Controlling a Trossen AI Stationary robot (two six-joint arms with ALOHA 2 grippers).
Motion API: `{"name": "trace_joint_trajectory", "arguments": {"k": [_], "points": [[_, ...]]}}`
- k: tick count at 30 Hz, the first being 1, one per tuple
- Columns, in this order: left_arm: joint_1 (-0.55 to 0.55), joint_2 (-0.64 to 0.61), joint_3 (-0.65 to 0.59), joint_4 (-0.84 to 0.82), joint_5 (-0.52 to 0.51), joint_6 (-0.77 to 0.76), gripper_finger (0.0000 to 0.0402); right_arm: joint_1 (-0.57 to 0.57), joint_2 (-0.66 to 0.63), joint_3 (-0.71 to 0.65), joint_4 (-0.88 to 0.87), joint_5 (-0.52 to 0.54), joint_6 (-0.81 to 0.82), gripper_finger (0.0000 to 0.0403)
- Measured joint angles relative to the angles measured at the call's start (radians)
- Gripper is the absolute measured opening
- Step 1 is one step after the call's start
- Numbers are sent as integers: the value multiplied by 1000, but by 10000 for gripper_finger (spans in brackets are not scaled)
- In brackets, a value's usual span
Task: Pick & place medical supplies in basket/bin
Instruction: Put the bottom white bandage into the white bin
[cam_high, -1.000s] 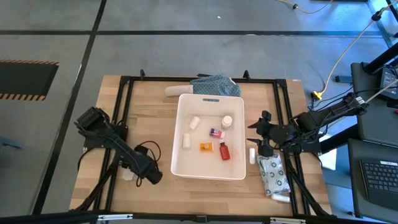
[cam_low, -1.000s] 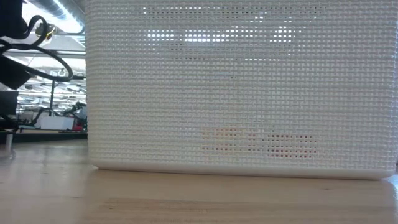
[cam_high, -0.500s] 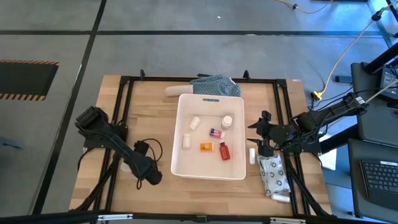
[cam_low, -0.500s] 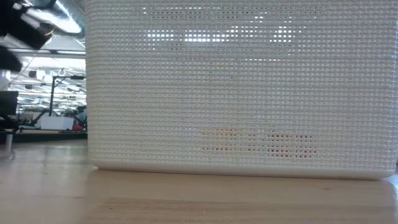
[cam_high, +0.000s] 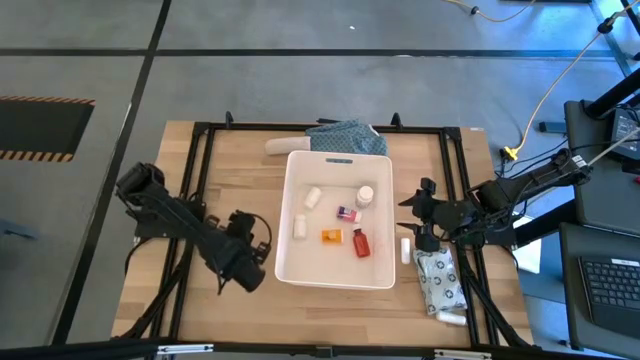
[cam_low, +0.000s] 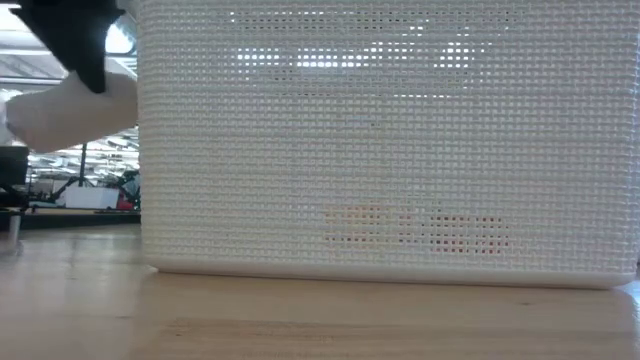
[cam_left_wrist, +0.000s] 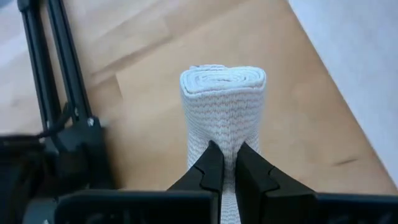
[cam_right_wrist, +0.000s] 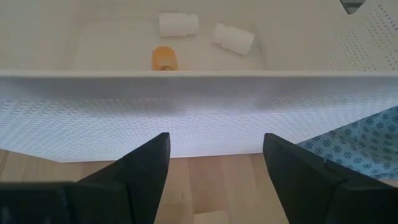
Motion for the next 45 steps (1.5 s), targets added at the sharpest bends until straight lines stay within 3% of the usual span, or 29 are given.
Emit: {"name": "trace_joint_trajectory", "arguments": {"k": [9, 13, 19, 22, 25, 28, 30, 34, 38, 45], "points": [[163, -70, 0, -1, -203, 274, 11, 0, 0, 0, 0, 0, 24, 259], [239, -130, 0, -1, -390, 413, 10, 0, 0, 0, 0, -1, 45, 259], [328, -228, 0, 8, -763, 586, 12, 0, 0, 1, 0, -1, 51, 259], [342, -263, 0, 107, -888, 678, 13, 0, 0, 1, 0, -1, 50, 259], [342, -285, 0, 284, -917, 892, 13, 0, 0, 1, 1, 0, 49, 259], [339, -288, 0, 539, -875, 1203, 14, 0, 0, 1, 1, 1, 43, 259], [339, -288, 0, 750, -787, 1454, 14, 0, 0, 1, 3, 1, 27, 259], [348, -283, 0, 1156, -415, 1821, 14, 0, 0, 1, 32, 3, -1, 259], [390, -274, 1, 1307, -74, 1859, 14, 0, 0, 1, 56, 10, -4, 259], [459, -178, 0, 1308, 326, 1765, 15, 0, 0, 1, 53, 11, -4, 259]]}}
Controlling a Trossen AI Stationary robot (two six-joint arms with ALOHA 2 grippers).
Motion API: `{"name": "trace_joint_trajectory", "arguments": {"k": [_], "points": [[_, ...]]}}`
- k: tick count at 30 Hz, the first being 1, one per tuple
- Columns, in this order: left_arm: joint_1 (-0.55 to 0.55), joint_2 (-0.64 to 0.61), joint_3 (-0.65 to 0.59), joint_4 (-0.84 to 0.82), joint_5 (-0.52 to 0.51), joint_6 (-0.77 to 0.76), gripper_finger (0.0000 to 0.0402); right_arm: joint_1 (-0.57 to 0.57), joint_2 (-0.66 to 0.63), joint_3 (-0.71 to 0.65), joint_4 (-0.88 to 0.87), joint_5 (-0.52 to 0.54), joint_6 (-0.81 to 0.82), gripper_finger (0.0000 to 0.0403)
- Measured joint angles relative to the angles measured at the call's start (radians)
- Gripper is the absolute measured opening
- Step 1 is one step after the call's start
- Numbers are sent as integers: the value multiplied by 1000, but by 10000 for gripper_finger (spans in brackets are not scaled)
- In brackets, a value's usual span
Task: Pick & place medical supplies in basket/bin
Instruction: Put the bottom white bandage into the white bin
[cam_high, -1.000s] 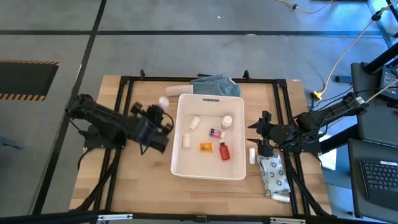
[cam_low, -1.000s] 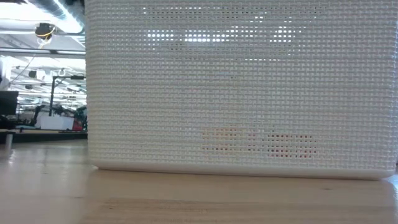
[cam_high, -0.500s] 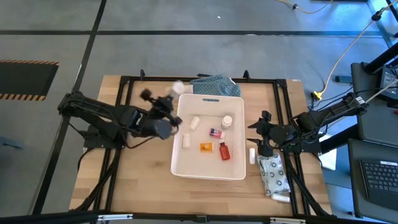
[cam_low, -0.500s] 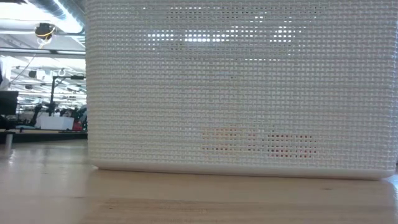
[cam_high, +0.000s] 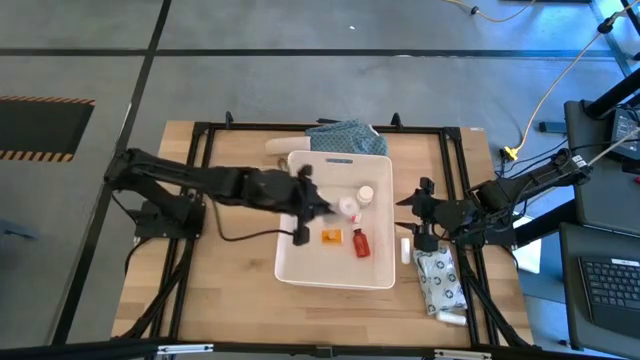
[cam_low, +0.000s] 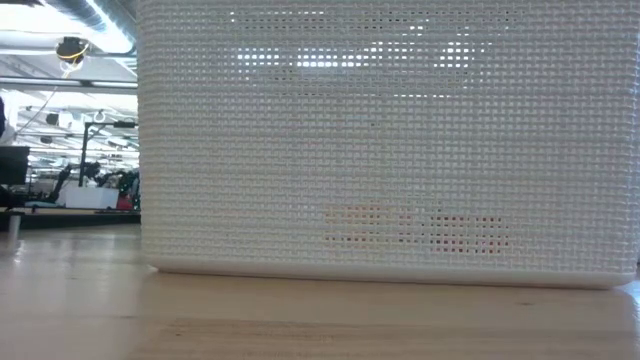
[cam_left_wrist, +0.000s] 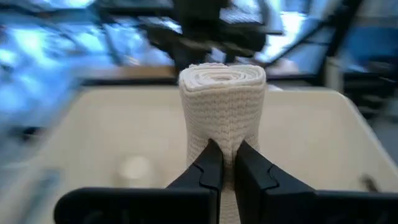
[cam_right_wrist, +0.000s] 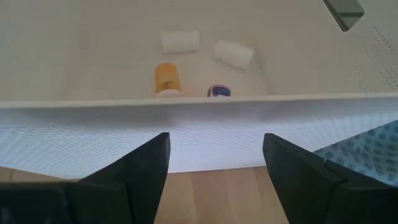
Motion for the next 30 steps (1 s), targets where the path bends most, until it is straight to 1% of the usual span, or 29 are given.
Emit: {"name": "trace_joint_trajectory", "arguments": {"k": [4, 6, 8, 11, 15, 20, 26, 30], "points": [[18, 81, 0, 23, 225, -90, 15, 0, 0, 0, -1, 0, 2, 259], [20, 117, 0, 24, 319, -140, 15, 0, 0, 0, -1, 0, 2, 259], [19, 148, 0, 20, 390, -164, 15, 0, 0, 0, -1, 0, 3, 259], [10, 183, 0, -12, 445, -169, 15, 0, 0, 0, -1, 0, 3, 259], [-10, 229, 39, -116, 435, -148, 15, 0, 0, 0, -1, 0, 3, 259], [-31, 307, 156, -248, 411, -125, 15, 0, 0, 0, 4, 0, 4, 259], [-30, 406, 285, -452, 269, -127, 15, 0, 0, 0, 7, 0, 5, 259], [-28, 459, 325, -495, 263, -124, 15, 0, 0, 0, 7, -1, 5, 259]]}}
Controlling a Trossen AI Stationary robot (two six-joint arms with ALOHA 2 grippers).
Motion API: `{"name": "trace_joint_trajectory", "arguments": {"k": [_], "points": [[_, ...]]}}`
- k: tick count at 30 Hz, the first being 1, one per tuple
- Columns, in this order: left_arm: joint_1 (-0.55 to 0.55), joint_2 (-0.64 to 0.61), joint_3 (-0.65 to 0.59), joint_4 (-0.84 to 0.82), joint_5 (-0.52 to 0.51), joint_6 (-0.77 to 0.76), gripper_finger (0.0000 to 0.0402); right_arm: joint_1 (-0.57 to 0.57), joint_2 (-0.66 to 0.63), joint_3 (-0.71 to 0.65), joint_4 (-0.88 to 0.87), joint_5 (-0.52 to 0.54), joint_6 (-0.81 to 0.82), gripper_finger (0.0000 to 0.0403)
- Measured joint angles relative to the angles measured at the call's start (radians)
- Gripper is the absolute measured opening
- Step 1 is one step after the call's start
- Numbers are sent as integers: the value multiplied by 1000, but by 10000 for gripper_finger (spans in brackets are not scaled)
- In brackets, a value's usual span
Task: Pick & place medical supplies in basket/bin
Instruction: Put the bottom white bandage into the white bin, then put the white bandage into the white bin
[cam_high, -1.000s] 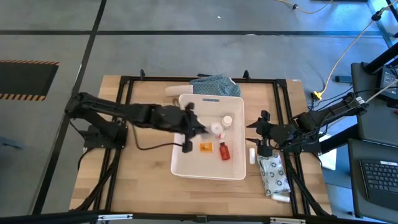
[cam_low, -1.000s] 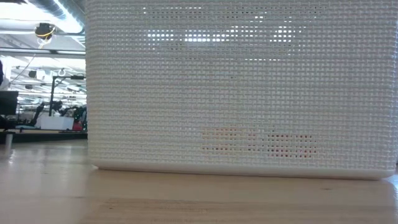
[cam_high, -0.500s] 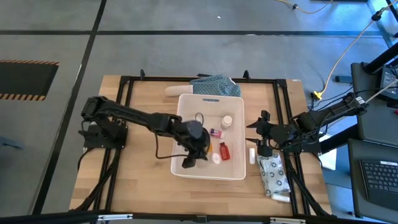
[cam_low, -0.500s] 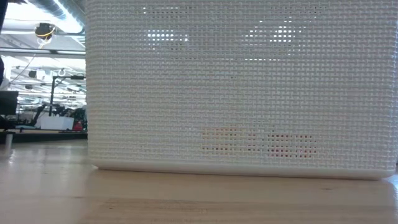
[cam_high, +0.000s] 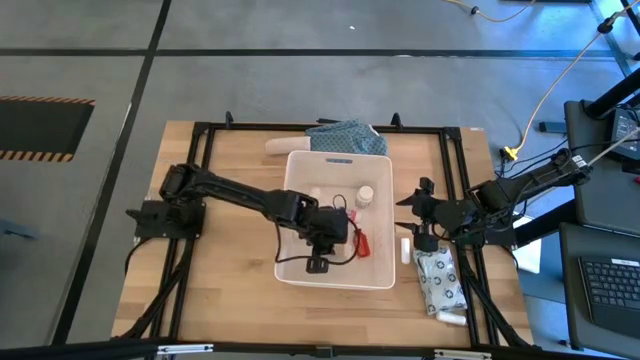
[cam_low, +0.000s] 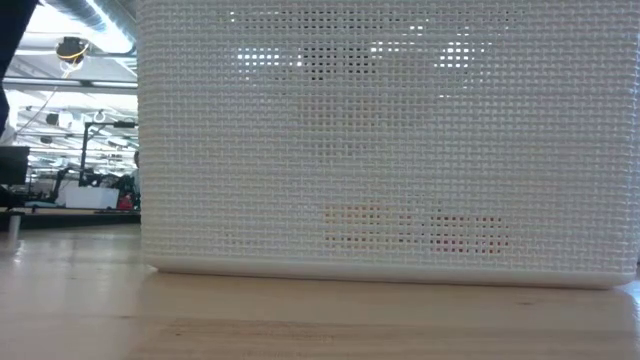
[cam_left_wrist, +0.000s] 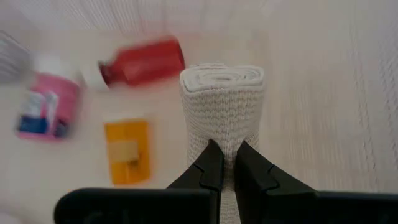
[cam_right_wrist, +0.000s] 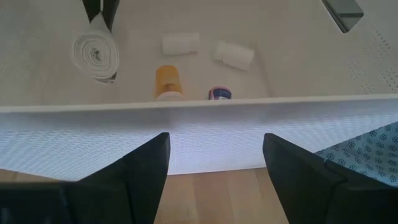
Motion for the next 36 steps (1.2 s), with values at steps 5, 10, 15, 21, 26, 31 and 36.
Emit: {"name": "trace_joint_trajectory", "arguments": {"k": [5, 10, 15, 21, 26, 31, 36], "points": [[0, 39, 14, -18, 44, 6, 15, 0, 1, 0, 0, 0, 0, 259], [0, 67, 14, -21, 47, 7, 15, 0, 8, 0, -1, 0, 0, 259], [0, 76, 13, -19, 47, -13, 34, 0, 16, 0, -1, 0, -1, 259], [0, 69, 33, -38, 54, 7, 103, 0, 27, 0, -3, -1, -1, 259], [0, 67, 89, -89, 100, 44, 151, 0, 27, 0, -6, -1, -2, 259], [6, 67, 188, -199, 82, 69, 171, 0, 27, 0, -11, -1, -2, 259], [28, 67, 384, -465, -47, 26, 172, 0, 27, 0, -11, -1, -3, 259]]}}
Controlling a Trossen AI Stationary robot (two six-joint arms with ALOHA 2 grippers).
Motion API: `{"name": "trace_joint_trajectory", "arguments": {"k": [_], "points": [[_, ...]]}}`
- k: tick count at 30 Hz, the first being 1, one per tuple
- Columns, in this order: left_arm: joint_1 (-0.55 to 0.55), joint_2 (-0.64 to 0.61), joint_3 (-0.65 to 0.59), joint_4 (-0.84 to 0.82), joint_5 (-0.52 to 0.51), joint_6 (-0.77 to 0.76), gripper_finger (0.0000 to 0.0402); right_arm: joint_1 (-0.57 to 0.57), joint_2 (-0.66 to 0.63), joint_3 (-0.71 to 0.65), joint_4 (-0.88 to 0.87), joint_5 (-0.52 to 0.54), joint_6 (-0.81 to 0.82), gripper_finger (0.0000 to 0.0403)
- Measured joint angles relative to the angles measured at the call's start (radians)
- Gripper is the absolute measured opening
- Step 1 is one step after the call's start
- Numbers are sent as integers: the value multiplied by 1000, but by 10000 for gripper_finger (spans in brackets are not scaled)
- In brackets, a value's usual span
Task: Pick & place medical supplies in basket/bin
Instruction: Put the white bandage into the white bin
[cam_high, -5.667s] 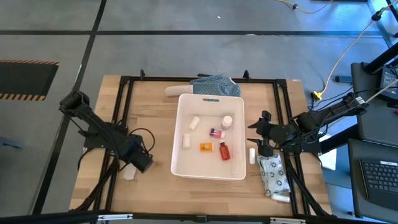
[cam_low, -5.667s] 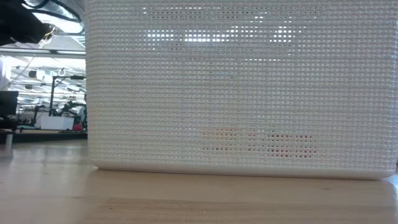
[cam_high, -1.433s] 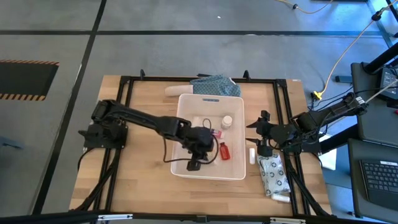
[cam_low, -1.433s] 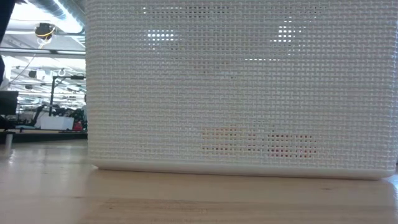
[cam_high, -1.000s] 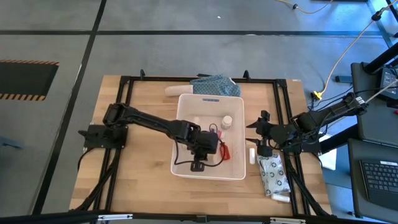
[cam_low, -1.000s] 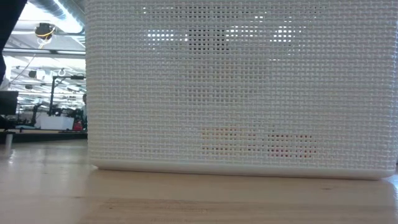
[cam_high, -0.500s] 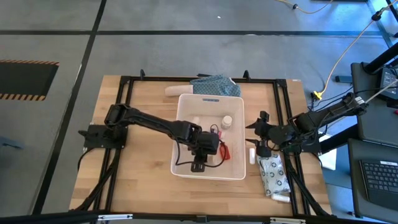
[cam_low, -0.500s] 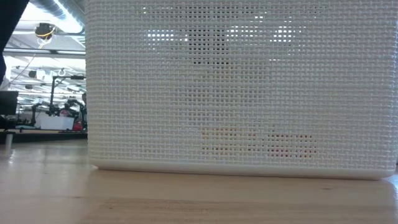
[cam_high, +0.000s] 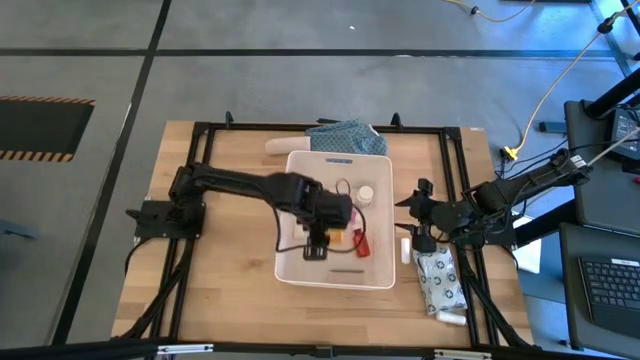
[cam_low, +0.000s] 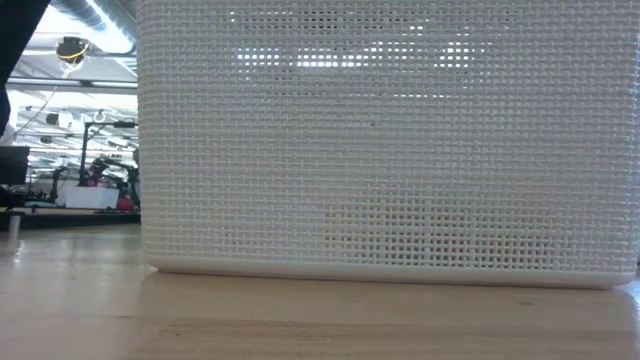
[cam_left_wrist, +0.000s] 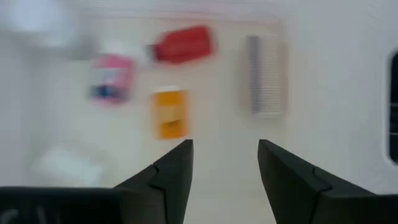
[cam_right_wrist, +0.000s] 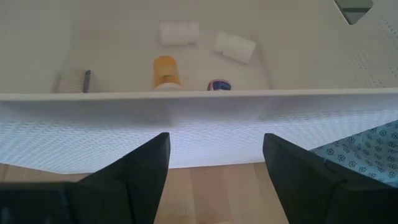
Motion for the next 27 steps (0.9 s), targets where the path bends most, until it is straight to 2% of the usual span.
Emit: {"name": "trace_joint_trajectory", "arguments": {"k": [3, 6, 8, 9, 12, 17, 20, 27], "points": [[4, -1, 135, -167, -156, -26, 172, 0, 0, 0, 0, 0, 2, 259], [3, -2, 256, -342, -371, -75, 172, 0, 0, 0, 0, 0, 2, 259], [5, -18, 291, -344, -526, -103, 172, 0, 0, 0, 0, 0, 3, 259], [5, -41, 289, -338, -573, -103, 172, 0, 0, 0, 0, 0, 3, 259], [18, -107, 287, -348, -645, -121, 173, 0, 2, 0, -5, 0, 12, 259], [67, -236, 196, -348, -758, -212, 173, 0, 14, 0, -40, -1, 73, 259], [114, -327, 108, -350, -788, -284, 173, 0, 19, 0, -47, 0, 90, 259], [271, -508, -188, -346, -838, -419, 173, 0, 25, -1, -49, -1, 106, 259]]}}
